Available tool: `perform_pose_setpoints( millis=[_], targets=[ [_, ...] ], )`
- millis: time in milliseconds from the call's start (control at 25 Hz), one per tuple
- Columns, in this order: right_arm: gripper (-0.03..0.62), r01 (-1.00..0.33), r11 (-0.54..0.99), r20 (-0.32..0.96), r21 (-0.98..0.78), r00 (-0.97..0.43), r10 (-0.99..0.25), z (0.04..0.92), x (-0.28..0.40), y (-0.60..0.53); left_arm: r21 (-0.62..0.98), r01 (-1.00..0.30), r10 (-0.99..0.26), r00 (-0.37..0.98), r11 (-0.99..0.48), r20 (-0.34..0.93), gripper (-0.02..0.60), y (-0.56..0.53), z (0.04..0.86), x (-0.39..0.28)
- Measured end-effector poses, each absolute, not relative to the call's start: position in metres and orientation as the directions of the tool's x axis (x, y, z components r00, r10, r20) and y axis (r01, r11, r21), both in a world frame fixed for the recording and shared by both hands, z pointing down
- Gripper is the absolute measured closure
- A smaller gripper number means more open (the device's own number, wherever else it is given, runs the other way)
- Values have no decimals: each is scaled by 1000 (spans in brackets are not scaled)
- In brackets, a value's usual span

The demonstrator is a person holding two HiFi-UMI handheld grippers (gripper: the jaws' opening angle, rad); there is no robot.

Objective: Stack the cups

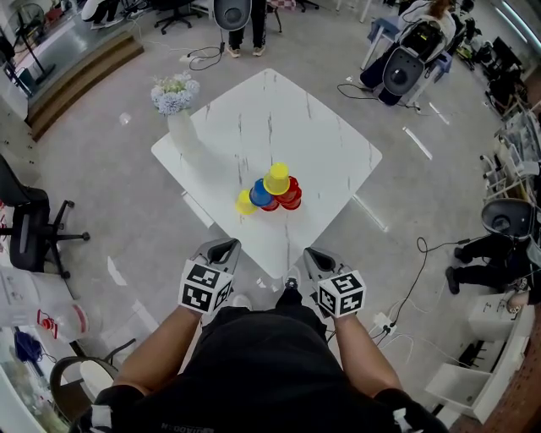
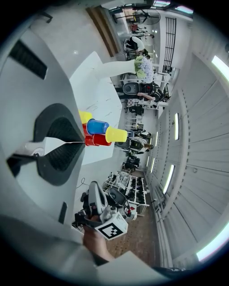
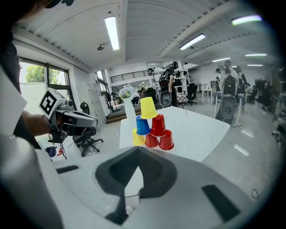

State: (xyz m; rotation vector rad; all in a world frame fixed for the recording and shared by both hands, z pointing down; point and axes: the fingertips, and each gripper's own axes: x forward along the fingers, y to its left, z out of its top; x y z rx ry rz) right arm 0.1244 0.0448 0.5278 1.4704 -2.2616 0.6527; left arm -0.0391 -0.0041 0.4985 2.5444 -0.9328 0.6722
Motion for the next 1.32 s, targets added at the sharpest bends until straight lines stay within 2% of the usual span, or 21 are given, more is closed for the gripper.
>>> perform_pose_setpoints(
  millis=[1320],
  targets=[
    [592,-909,377,546,-179,-411,-730,532,123,37,166,-686,-517,665,-708,539,574,-7,502,-40]
  ],
)
